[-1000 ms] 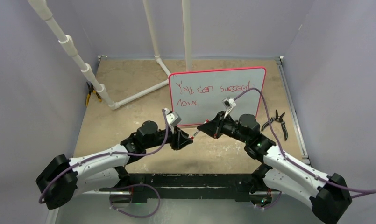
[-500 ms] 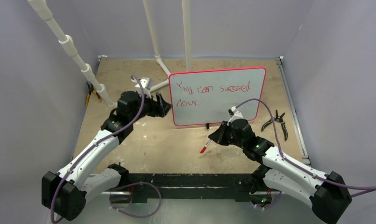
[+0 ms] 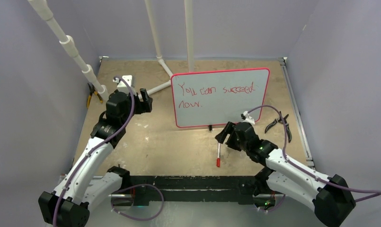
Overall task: Write a sentence on the whiteboard
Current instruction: Place the whiteboard marker at the center of the board, then reset both arms
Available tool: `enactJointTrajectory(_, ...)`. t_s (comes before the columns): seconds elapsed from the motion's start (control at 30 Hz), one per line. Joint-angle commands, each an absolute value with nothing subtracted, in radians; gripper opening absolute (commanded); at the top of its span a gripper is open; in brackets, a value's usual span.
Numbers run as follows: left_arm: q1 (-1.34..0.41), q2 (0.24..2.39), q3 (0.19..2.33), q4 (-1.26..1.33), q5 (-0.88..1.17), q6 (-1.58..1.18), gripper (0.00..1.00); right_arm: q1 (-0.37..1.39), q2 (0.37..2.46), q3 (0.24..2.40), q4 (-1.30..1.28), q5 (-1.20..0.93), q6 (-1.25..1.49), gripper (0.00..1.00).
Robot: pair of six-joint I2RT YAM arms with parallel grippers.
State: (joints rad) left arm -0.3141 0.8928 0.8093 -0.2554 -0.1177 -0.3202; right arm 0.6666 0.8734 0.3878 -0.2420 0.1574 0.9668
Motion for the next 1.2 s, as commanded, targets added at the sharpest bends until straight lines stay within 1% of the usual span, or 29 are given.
enactJointTrajectory(0.0,-0.31,0.878,0.796,-0.25,-0.173,-0.306,0.74,0.664,0.802,0.42,-0.255,0.245,0.975,0.81)
enactJointTrajectory(0.07,-0.31,0.885,0.795,-0.246,-0.167,-0.313,0.74,0.664,0.776,0.455,-0.267,0.272,0.931,0.87)
enactJointTrajectory(0.13,-0.309,0.897,0.8,-0.251,-0.17,-0.319,0.74,0.664,0.757,0.501,-0.274,0.302,0.863,0.91)
enactJointTrajectory(0.2,-0.308,0.902,0.804,-0.254,-0.182,-0.321,0.74,0.664,0.736,0.542,-0.252,0.33,0.769,0.92)
enactJointTrajectory(0.27,-0.308,0.9,0.801,-0.25,-0.197,-0.321,0.76,0.664,0.726,0.577,-0.185,0.312,0.648,0.94)
enactJointTrajectory(0.4,-0.304,0.892,0.812,-0.25,-0.228,-0.321,0.81,0.663,0.752,0.645,-0.082,0.329,0.465,0.98)
enactJointTrajectory(0.47,-0.301,0.892,0.82,-0.252,-0.24,-0.312,0.84,0.657,0.792,0.675,-0.058,0.367,0.399,0.99)
enactJointTrajectory(0.53,-0.3,0.902,0.842,-0.268,-0.259,-0.297,0.85,0.609,0.837,0.712,-0.047,0.359,0.358,0.99)
enactJointTrajectory(0.6,-0.299,0.909,0.866,-0.287,-0.29,-0.29,0.85,0.501,0.859,0.731,-0.025,0.295,0.352,0.99)
enactJointTrajectory(0.67,-0.299,0.912,0.889,-0.3,-0.339,-0.286,0.85,0.368,0.848,0.731,-0.005,0.222,0.35,0.99)
enactJointTrajectory(0.77,-0.299,0.913,0.915,-0.31,-0.422,-0.269,0.88,0.27,0.792,0.735,0.032,0.216,0.342,0.99)
enactJointTrajectory(0.93,-0.299,0.878,0.886,-0.267,-0.535,-0.286,0.88,0.258,0.642,0.672,0.132,0.305,0.312,0.99)
enactJointTrajectory(1.07,-0.3,0.809,0.843,-0.217,-0.465,-0.265,0.87,0.257,0.534,0.578,0.236,0.325,0.278,0.99)
enactJointTrajectory(1.17,-0.299,0.751,0.802,-0.18,-0.426,-0.252,0.87,0.258,0.493,0.557,0.274,0.335,0.25,0.99)
